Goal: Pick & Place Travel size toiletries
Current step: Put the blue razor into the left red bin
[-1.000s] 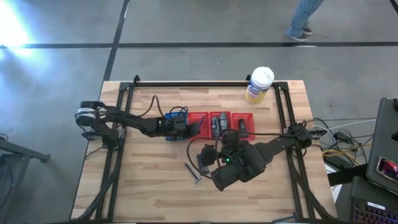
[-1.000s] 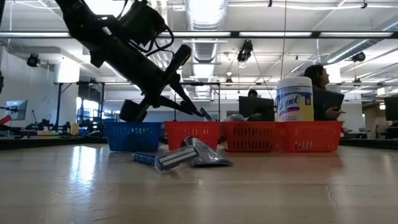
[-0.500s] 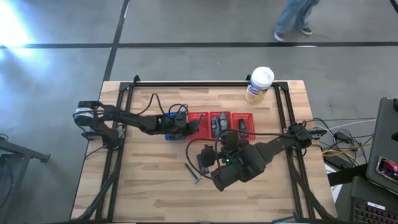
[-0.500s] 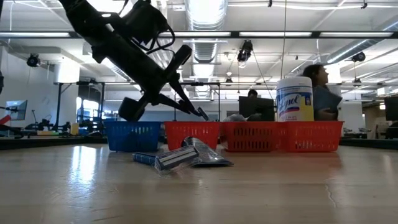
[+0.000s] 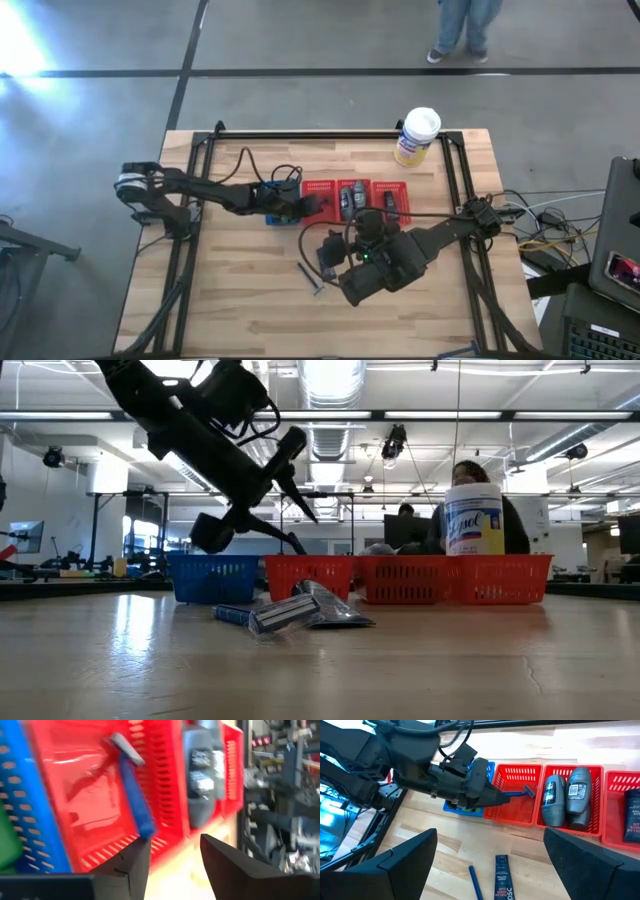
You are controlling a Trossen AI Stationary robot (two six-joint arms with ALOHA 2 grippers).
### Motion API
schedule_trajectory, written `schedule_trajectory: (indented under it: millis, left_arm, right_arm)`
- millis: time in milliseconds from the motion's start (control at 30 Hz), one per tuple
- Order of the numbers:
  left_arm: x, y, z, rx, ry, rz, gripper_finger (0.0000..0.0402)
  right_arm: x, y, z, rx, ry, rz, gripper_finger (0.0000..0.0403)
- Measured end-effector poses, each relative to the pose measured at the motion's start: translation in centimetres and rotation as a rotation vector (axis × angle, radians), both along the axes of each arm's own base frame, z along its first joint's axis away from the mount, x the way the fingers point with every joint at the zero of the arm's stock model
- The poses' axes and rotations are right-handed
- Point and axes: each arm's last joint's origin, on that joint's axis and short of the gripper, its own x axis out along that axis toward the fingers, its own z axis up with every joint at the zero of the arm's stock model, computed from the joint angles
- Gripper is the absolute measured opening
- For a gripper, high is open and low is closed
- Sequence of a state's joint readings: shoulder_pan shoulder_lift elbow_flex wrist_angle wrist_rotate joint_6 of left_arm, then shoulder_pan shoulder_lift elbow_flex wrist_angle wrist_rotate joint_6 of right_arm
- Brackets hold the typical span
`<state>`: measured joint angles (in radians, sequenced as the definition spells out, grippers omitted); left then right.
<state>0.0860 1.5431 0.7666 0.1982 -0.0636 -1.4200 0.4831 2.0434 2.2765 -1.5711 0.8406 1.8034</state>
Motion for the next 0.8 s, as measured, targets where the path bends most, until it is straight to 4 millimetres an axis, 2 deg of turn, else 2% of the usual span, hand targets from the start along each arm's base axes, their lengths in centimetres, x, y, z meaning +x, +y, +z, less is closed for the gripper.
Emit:
schedule_trajectory:
  millis: [267, 433, 633, 800]
  left_arm:
    - [-2.3, -0.1, 2.6, 0.159, 0.057, -0.101, 0.0184]
    - [-3.2, -0.1, 4.5, 0.311, 0.01, -0.196, 0.0183]
    - [-5.5, -1.4, 6.7, 0.622, -0.002, -0.538, 0.0183]
    - [-7.6, -3.7, 6.7, 0.883, 0.02, -0.933, 0.0183]
  right_arm:
    - [0.0, 0.0, 0.0, 0.001, 0.0, 0.001, 0.0363]
    - [0.0, 0.0, 0.0, 0.006, 0.006, 0.005, 0.0363]
    - [0.4, 0.5, -1.0, 0.177, 0.119, 0.088, 0.0364]
    - [1.3, 1.3, -3.1, 0.285, 0.223, 0.128, 0.0364]
